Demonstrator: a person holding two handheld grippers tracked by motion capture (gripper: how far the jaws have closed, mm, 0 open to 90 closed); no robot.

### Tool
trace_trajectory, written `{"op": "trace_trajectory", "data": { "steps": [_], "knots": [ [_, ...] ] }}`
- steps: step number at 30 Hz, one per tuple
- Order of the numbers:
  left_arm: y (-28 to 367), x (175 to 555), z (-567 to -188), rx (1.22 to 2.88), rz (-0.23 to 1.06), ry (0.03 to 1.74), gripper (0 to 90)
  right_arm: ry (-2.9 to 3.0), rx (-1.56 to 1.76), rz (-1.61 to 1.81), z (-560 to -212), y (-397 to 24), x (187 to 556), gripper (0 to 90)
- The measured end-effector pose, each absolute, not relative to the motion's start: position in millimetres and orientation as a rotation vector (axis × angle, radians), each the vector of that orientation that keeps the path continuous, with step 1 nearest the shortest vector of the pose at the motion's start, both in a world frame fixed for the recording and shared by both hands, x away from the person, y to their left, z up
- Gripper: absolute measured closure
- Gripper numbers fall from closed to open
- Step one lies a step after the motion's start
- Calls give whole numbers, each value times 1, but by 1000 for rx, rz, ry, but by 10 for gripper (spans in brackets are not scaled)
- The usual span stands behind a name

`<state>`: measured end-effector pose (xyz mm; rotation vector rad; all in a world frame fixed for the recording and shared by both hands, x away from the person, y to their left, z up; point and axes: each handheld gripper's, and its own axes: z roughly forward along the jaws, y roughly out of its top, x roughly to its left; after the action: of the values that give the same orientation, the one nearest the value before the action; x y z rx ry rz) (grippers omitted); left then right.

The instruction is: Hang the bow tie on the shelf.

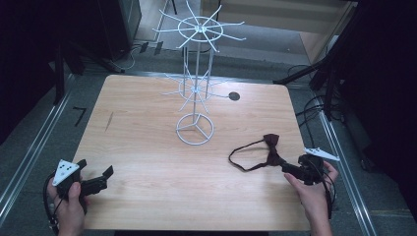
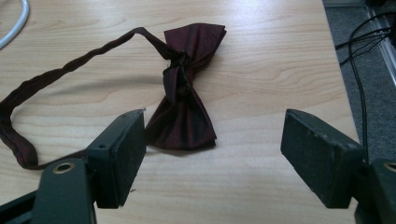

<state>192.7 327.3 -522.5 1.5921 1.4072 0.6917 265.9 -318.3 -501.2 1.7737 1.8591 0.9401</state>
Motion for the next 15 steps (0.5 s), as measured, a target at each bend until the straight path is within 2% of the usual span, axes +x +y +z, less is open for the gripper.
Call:
{"op": "trace_trajectory", "data": {
  "steps": [7,9,15],
  "knots": [
    [328,193,-523,1593,686,1406,0,1927,1764,919,-500,-305,283,253],
    [328,193,-523,1593,685,1406,0,1954,1773,901,-503,-301,287,290],
    [328,193,-523,1598,685,1403,0,2012,1778,802,-514,-288,298,325]
  ]
}}
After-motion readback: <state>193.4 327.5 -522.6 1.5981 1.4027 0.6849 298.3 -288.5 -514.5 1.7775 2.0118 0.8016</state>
